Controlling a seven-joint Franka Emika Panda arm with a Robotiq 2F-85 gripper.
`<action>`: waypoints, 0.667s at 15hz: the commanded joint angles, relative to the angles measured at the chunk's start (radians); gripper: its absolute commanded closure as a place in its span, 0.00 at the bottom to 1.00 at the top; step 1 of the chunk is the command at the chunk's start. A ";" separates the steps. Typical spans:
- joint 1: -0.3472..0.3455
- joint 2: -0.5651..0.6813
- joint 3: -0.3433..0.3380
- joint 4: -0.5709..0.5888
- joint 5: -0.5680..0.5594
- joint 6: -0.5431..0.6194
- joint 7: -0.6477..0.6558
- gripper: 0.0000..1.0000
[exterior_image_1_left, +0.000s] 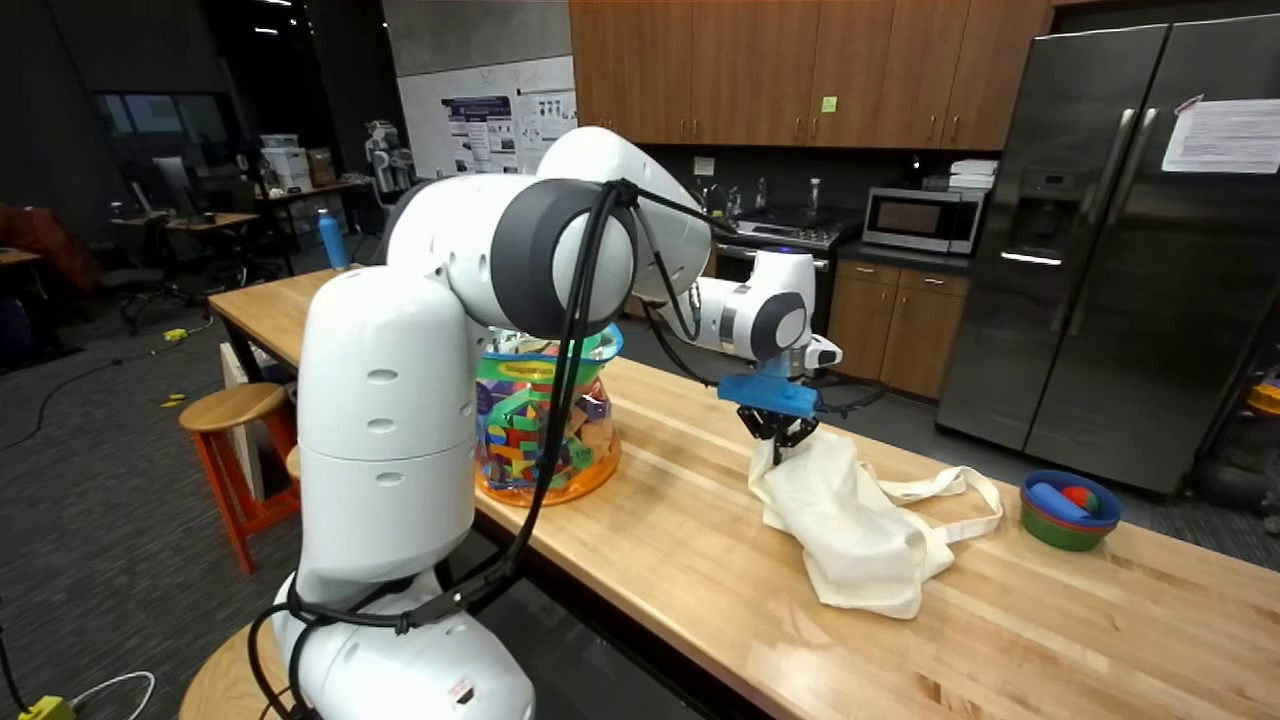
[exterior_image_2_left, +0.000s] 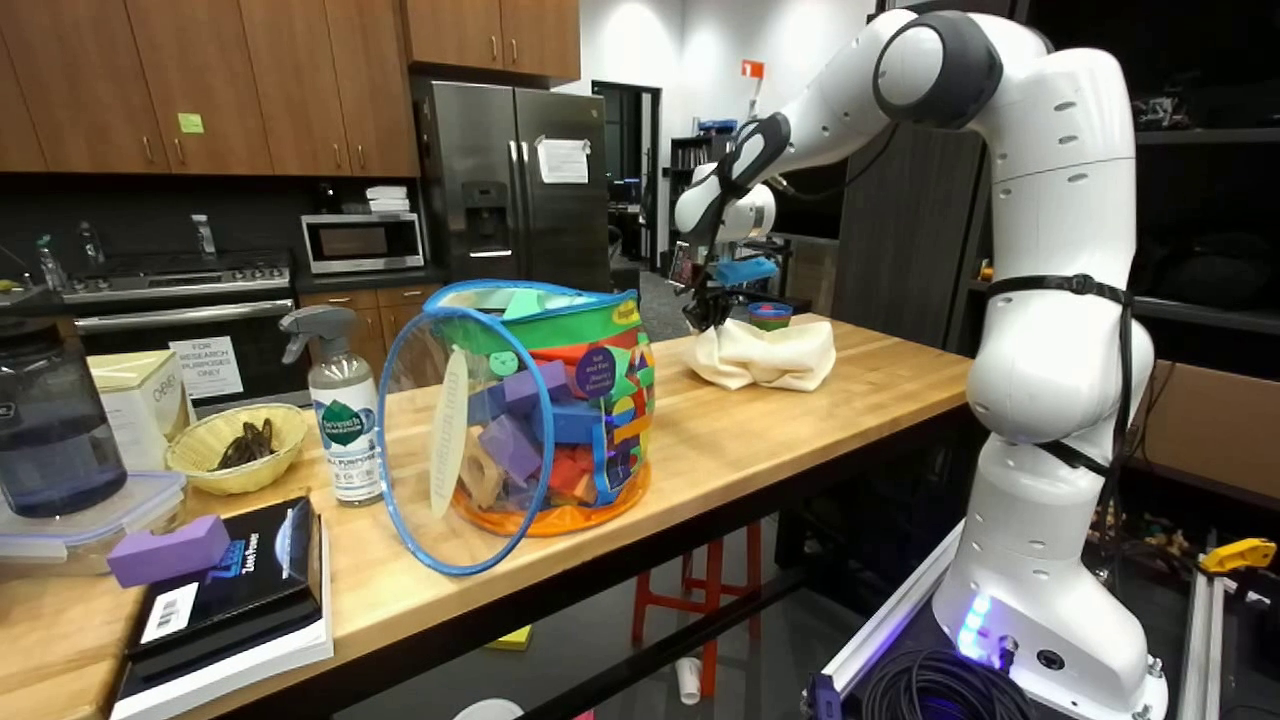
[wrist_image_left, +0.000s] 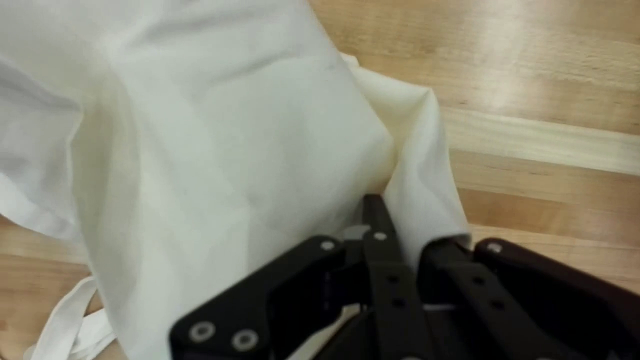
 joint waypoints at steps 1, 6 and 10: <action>-0.039 -0.058 -0.043 -0.042 -0.030 -0.009 0.018 0.99; -0.093 -0.169 -0.123 -0.177 -0.087 0.009 0.070 0.99; -0.135 -0.301 -0.177 -0.321 -0.176 0.013 0.132 0.99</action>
